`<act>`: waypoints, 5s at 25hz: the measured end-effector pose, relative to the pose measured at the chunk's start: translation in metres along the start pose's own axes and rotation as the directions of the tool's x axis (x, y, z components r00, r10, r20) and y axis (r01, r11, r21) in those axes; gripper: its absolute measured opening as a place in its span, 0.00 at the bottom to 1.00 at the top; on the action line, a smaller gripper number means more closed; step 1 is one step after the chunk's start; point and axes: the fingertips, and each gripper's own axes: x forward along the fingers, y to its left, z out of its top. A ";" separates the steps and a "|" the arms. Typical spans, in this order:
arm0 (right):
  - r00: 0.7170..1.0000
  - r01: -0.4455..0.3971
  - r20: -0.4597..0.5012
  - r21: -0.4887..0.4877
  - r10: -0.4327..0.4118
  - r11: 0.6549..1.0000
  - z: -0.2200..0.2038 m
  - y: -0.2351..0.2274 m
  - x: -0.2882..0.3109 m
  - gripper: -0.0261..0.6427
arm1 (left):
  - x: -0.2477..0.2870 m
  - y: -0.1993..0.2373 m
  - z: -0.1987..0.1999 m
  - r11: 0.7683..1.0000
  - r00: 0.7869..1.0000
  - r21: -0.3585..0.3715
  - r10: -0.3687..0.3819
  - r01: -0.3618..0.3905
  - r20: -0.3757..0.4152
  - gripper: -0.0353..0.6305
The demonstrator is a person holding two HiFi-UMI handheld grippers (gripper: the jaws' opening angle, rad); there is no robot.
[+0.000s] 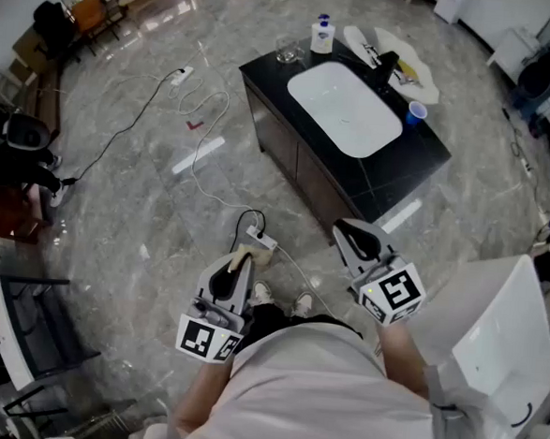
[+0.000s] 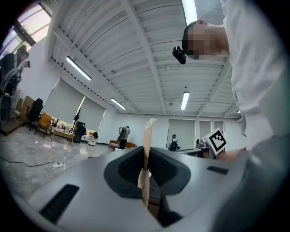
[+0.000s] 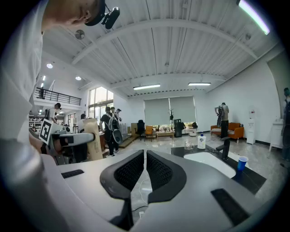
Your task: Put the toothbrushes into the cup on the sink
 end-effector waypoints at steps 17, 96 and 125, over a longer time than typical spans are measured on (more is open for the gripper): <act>1.000 -0.017 0.000 0.032 0.017 0.999 0.003 0.014 0.013 0.11 | 0.000 0.021 0.010 1.000 1.000 -0.005 0.002 -0.002 0.016 0.09; 0.998 -0.025 0.055 0.219 0.014 0.975 0.040 -0.270 0.262 0.11 | 0.388 0.184 0.007 0.990 0.992 -0.060 -0.129 0.128 -0.010 0.09; 0.998 -0.006 0.068 0.188 -0.007 0.982 0.041 -0.313 0.309 0.11 | 0.436 0.264 0.001 0.998 0.998 0.003 -0.056 0.056 -0.040 0.09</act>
